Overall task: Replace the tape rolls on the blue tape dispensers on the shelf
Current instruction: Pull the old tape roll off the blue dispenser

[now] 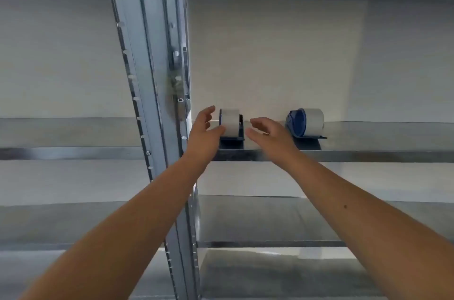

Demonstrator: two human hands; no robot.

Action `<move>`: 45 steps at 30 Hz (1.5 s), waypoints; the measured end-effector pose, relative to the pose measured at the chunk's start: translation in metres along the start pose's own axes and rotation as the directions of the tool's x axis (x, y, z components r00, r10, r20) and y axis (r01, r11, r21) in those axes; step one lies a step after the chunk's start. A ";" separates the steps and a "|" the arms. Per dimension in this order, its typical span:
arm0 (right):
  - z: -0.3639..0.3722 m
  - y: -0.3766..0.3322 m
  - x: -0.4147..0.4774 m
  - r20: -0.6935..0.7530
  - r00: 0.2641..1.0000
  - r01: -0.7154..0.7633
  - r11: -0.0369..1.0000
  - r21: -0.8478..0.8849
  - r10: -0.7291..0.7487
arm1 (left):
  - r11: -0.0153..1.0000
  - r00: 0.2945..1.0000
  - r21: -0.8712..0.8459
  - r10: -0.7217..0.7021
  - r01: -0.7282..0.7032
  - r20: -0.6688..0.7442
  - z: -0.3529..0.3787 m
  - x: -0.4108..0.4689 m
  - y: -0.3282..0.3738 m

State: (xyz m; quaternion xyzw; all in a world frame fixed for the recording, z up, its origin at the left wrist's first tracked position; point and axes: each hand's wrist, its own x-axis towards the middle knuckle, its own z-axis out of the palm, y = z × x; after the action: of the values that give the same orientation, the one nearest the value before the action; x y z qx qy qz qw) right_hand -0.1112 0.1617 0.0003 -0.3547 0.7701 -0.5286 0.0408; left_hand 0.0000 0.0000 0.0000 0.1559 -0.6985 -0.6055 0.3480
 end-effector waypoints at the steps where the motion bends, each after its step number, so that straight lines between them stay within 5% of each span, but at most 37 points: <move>1: 0.002 0.000 0.003 -0.007 1.000 0.008 0.998 -0.054 -0.009 | 1.000 1.000 0.028 -0.012 0.012 0.004 -0.001 0.005 -0.001; 16: 0.007 0.013 0.034 0.277 0.955 0.242 0.816 -0.525 -0.105 | 0.961 0.996 0.276 -0.055 0.032 0.075 0.002 0.028 -0.011; 31: -0.001 0.013 0.039 0.430 0.881 0.454 0.604 -0.655 -0.197 | 0.995 0.997 0.063 -0.076 0.078 -0.026 0.013 0.079 0.047; 35: -0.002 0.013 0.039 0.408 0.898 0.403 0.684 -0.608 -0.166 | 0.991 0.991 0.028 -0.132 0.133 -0.029 0.019 0.086 0.052; 39: 0.000 0.008 0.046 0.281 0.956 0.185 0.917 -0.354 -0.084 | 0.988 0.988 0.010 -0.152 0.152 -0.042 0.019 0.086 0.047; 42: 0.006 0.000 0.058 0.215 0.974 0.152 0.911 -0.383 -0.071 | 0.991 0.990 -0.010 -0.136 0.135 -0.049 0.020 0.086 0.045; 45: 0.009 -0.011 0.069 -0.039 0.997 0.048 0.941 -0.335 -0.064 | 0.991 0.990 -0.028 -0.131 0.130 -0.042 0.022 0.088 0.043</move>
State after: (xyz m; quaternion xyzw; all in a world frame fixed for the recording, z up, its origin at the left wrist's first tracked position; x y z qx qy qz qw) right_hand -0.1532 0.1123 0.0273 -0.3650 0.8389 -0.4002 -0.0540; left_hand -0.0687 -0.0305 0.0664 0.2103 -0.6714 -0.6320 0.3248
